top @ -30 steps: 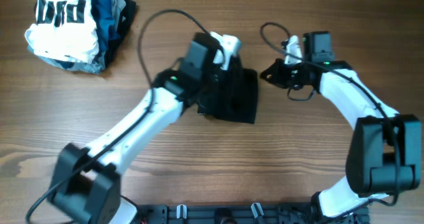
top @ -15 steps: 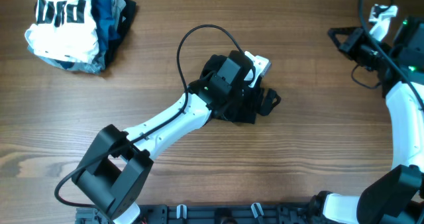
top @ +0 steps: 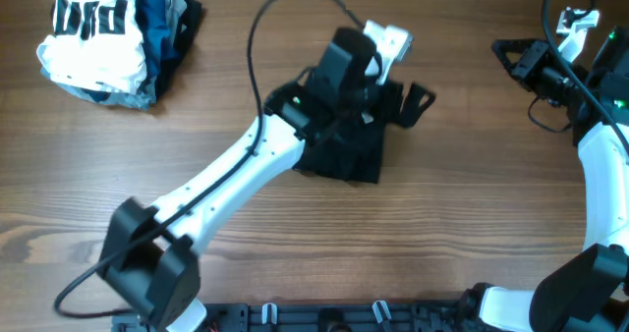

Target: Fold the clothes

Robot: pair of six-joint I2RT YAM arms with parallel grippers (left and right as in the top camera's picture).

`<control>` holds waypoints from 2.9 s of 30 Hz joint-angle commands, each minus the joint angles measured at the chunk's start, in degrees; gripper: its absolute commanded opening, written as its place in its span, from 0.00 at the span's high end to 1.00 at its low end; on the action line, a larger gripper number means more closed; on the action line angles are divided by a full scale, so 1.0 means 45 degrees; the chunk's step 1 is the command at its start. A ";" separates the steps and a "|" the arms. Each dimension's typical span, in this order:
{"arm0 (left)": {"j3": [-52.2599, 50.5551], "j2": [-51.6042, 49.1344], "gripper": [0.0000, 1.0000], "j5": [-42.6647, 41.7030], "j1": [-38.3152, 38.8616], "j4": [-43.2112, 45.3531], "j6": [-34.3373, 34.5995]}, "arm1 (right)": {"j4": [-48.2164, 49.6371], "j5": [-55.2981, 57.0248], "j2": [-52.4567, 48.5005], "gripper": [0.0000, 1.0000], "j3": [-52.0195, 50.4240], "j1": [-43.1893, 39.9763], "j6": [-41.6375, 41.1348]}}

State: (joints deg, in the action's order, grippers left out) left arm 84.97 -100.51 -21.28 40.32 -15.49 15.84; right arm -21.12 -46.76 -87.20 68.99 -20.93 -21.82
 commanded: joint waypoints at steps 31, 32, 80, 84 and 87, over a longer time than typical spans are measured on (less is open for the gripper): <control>0.1943 0.0301 0.00 0.2424 -0.5795 -0.6674 0.0821 | -0.2759 0.5625 -0.2914 0.54 -0.0272 0.7533 0.4522; 0.1943 0.0262 0.00 0.2424 -0.5795 -0.6674 0.0821 | -0.2807 0.5625 -0.2914 0.61 -0.0272 0.7533 0.4517; 0.1943 -0.0481 0.00 0.4119 -0.6659 -0.6863 0.0544 | -0.6722 0.3740 -0.2016 0.23 0.0554 0.7033 0.8932; 0.1943 -0.0481 0.00 0.3939 -0.6858 -0.6946 0.0578 | -0.5498 0.3774 -0.2161 0.23 -0.0092 0.7635 0.8918; 0.1943 -0.0481 0.00 0.3939 -0.6853 -0.6955 0.0578 | -0.4493 0.3818 -0.2312 0.23 -0.0505 0.7757 0.8801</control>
State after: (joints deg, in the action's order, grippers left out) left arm 93.71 -102.35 -4.10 9.45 -46.65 19.20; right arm -44.10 -30.83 -96.12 68.86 13.50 16.78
